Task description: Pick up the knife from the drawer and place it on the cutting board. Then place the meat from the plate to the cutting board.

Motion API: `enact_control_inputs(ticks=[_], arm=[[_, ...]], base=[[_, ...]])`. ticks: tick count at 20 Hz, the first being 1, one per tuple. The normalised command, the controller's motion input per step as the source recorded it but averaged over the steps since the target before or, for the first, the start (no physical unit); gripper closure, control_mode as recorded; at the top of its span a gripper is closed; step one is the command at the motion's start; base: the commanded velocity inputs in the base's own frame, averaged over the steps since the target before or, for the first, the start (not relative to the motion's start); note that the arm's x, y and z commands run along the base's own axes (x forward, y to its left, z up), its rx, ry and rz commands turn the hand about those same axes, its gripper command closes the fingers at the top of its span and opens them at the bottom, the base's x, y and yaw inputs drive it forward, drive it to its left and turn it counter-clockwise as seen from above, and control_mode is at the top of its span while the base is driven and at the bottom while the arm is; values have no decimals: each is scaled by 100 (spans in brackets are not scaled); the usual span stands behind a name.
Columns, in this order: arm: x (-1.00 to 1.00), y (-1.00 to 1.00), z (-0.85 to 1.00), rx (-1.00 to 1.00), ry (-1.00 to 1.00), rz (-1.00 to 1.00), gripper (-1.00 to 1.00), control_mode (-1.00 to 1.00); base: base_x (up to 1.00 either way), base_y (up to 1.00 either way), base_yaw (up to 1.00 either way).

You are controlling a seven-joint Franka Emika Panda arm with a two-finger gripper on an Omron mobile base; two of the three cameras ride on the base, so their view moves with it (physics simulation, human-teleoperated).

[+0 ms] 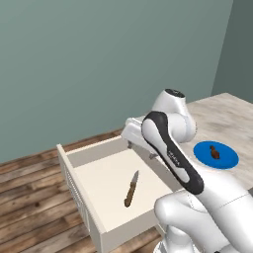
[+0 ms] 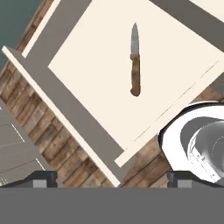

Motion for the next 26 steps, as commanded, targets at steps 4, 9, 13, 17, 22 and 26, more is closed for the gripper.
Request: enact_control_inputs(ticks=[4, 9, 13, 17, 22, 26], arm=[[0, -48, -11, -4, -1, 19, -100, -100], [0, -32, -34, -15, -1, 21, -100, -100], [-5, -14, -26, -22, -15, 21, -100, -100], [-13, -8, -38, -17, -23, 21, -100, -100], [-2, -1, -45, 5, -13, 17, -100, -100], [8, -1, -71, 4, 0, 4, -100, -100]], base=[[0, 0, 0], [0, 0, 0], [0, 0, 0], [0, 0, 0], [0, 0, 0], [0, 0, 0]])
